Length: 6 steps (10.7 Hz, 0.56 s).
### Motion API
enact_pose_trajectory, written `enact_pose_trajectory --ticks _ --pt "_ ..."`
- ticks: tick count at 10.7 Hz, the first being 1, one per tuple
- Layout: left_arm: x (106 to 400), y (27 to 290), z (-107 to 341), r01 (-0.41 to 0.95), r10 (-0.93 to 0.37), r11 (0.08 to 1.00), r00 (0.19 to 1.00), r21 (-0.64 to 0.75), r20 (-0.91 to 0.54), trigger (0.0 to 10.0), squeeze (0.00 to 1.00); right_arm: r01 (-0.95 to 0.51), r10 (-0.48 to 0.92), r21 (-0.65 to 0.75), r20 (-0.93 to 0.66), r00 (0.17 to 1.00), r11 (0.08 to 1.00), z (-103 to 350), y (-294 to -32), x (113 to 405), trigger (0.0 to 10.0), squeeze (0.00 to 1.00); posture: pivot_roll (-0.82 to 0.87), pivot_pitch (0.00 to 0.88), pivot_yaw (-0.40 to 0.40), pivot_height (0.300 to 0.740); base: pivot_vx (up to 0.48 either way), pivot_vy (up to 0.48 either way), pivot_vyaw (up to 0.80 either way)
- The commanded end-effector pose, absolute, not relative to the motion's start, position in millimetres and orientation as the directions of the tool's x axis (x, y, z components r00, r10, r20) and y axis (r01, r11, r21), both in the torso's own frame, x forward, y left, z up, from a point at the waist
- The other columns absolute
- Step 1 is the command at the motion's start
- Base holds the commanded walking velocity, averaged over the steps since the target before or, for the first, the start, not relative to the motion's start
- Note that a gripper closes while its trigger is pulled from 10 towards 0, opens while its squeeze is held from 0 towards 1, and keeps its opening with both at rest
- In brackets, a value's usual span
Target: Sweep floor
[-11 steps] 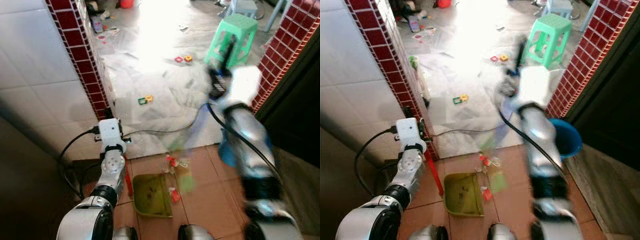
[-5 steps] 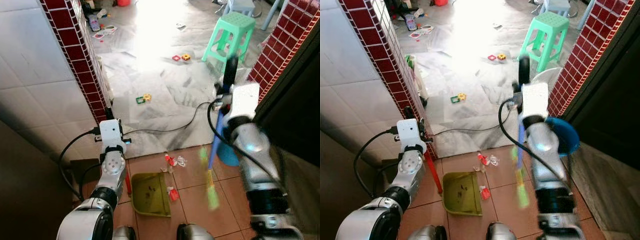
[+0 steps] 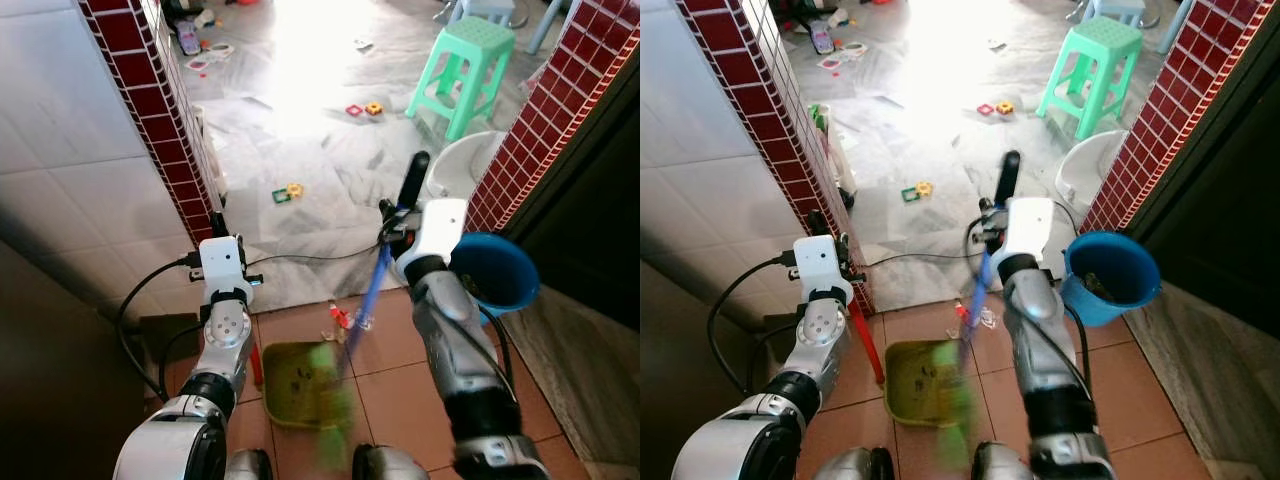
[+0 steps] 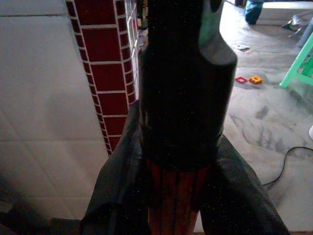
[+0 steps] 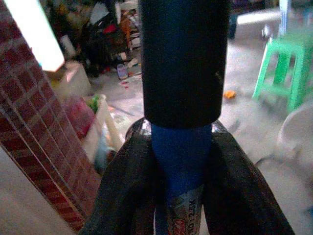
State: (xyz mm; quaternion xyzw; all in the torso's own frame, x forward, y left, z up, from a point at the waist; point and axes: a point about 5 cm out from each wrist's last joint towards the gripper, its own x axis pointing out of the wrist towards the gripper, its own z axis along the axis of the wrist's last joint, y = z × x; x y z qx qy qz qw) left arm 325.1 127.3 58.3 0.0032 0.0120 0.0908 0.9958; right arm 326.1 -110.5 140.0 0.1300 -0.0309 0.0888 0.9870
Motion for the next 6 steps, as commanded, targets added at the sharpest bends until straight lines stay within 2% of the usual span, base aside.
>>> enact_pose_trajectory --ticks 1,2,4,6 --pt "316.6 123.8 40.6 -0.149 0.154 0.987 0.981 0.055 -0.119 10.0 0.0 -0.295 0.224 0.415 0.212 0.951 0.861 171.8 -96.8 330.1 10.0 0.0 -0.16 0.137 0.025 0.74 0.0 0.0 0.0" --pt "317.2 123.4 40.9 -0.149 0.155 0.987 0.98 0.053 -0.122 10.0 0.0 -0.332 0.24 0.435 0.254 0.937 0.837 183.4 -94.5 330.8 10.0 0.0 -0.17 0.131 0.024 0.74 0.0 0.0 0.0" --pt "318.8 123.1 42.2 -0.152 0.157 0.987 0.98 0.05 -0.124 10.0 0.0 -0.393 0.283 0.375 0.316 0.906 0.84 203.2 -95.1 330.4 10.0 0.0 -0.18 0.118 0.022 0.74 0.0 0.0 0.0" --pt "322.4 124.6 47.7 -0.162 0.163 0.987 0.981 0.025 -0.101 10.0 0.0 -0.413 0.331 0.17 0.369 0.868 0.895 218.9 -104.4 331.0 10.0 0.0 -0.19 0.093 0.023 0.74 0.0 0.0 0.0"
